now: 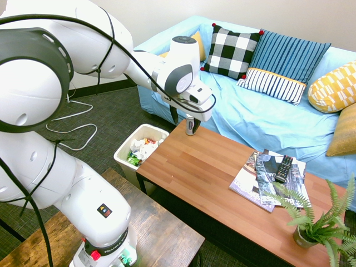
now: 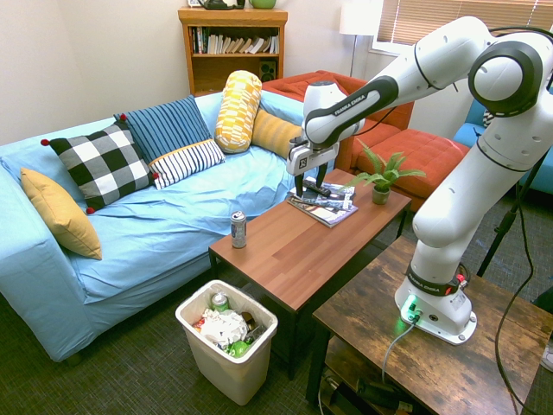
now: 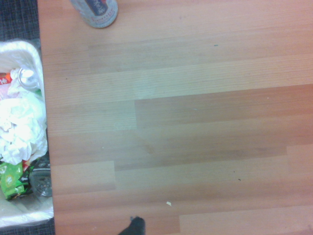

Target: Throw the can in the trash bin

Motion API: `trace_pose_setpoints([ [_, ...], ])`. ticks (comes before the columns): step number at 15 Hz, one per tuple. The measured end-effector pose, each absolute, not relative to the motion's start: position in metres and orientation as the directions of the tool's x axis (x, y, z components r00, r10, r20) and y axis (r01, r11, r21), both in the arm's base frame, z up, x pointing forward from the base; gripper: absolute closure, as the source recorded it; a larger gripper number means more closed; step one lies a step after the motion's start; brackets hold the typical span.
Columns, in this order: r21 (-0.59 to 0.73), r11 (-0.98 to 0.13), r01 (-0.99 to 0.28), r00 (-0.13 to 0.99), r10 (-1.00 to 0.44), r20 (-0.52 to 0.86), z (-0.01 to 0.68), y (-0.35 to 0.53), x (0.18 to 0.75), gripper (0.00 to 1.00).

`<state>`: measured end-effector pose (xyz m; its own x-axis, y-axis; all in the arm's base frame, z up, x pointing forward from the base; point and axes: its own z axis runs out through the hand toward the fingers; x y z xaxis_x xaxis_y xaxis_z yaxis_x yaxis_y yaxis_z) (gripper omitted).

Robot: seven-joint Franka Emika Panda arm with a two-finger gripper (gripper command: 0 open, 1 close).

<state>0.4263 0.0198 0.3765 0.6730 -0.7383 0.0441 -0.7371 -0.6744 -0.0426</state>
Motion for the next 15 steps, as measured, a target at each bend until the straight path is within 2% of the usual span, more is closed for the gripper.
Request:
trace_pose_setpoints([
  [5, -0.065, -0.685, -0.725, 0.683, -0.728, 0.061, 0.360, 0.036, 0.443, 0.00],
  [15, -0.087, -0.669, -0.738, 0.655, -0.742, 0.142, 0.291, 0.135, 0.565, 0.00],
])
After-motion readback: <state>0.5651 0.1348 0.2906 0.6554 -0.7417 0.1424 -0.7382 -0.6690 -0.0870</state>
